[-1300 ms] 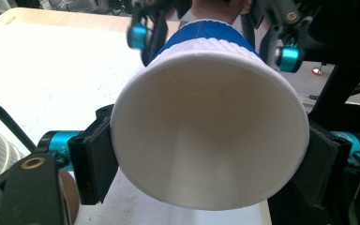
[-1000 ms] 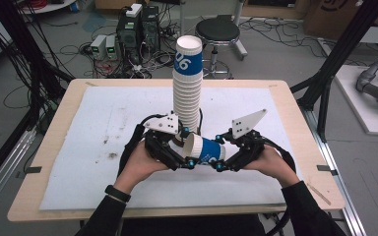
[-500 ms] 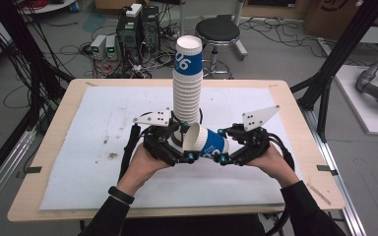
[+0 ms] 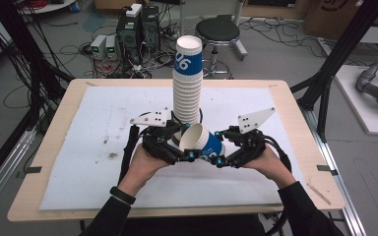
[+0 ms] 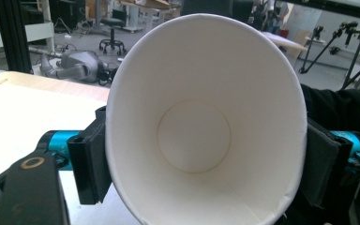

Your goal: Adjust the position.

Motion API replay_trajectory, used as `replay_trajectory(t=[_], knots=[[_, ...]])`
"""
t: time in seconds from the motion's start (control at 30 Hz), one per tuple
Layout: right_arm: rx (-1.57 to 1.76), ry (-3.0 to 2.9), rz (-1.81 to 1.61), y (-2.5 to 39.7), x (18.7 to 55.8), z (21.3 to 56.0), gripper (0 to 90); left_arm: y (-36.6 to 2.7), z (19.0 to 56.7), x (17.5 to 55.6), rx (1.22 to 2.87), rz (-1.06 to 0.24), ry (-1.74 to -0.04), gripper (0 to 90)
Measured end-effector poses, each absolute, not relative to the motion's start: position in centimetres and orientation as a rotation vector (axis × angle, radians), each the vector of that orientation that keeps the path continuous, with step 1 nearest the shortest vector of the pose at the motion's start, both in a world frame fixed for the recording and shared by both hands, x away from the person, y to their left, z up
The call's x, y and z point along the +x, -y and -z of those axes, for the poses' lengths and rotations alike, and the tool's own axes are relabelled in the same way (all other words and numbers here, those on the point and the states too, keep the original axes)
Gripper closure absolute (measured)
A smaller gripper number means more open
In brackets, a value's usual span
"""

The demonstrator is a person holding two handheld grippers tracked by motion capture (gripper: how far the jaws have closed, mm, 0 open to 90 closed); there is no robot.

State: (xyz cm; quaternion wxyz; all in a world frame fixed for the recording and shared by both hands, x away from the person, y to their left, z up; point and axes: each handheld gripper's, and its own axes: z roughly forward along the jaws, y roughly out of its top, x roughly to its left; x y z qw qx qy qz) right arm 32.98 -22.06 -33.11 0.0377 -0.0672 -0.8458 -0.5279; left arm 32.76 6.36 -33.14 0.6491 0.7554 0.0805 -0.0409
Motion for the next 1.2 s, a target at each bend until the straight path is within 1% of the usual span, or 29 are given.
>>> replay_trajectory(t=[0.07, 0.2, 0.33, 0.6, 0.67, 0.7, 0.77, 0.97, 1.07, 1.1, 1.2], knots=[[-0.212, 2.596, 1.617, 22.1, 33.0, 33.1, 27.7, -6.4, 33.1, 32.7, 1.723, 0.089, -0.182, 20.6], [-0.222, 2.660, 1.580, 22.2, 33.0, 32.8, 21.4, -6.4, 32.6, 32.6, 1.779, 0.068, -0.175, 21.1], [-0.206, 2.693, 1.535, 21.9, 32.7, 32.7, 21.3, -6.1, 32.4, 32.5, 1.832, 0.048, -0.165, 21.5], [-0.188, 2.725, 1.486, 20.6, 32.5, 33.4, 21.3, -5.6, 32.2, 32.2, 1.865, 0.020, -0.154, 21.9], [-0.188, 2.724, 1.476, 20.3, 32.4, 33.6, 21.3, -5.6, 32.1, 32.1, 1.864, 0.020, -0.156, 21.9], [-0.187, 2.731, 1.471, 20.1, 32.4, 33.8, 22.7, -5.6, 32.1, 32.1, 1.862, 0.018, -0.153, 21.9], [-0.182, 2.732, 1.476, 20.0, 32.4, 33.9, 28.7, -5.6, 32.0, 32.0, 1.860, 0.017, -0.150, 21.8], [-0.173, 2.692, 1.499, 20.0, 32.5, 34.3, 29.2, -5.3, 32.1, 32.0, 1.848, 0.020, -0.163, 16.8], [-0.173, 2.659, 1.533, 20.2, 32.6, 34.4, 29.3, -5.3, 32.2, 32.1, 1.807, 0.038, -0.177, 15.6], [-0.188, 2.622, 1.572, 20.4, 32.6, 34.4, 29.4, -5.5, 32.3, 32.2, 1.769, 0.057, -0.184, 15.0], [-0.201, 2.587, 1.622, 20.6, 32.7, 34.4, 29.4, -5.7, 32.3, 32.2, 1.726, 0.060, -0.192, 14.0]])
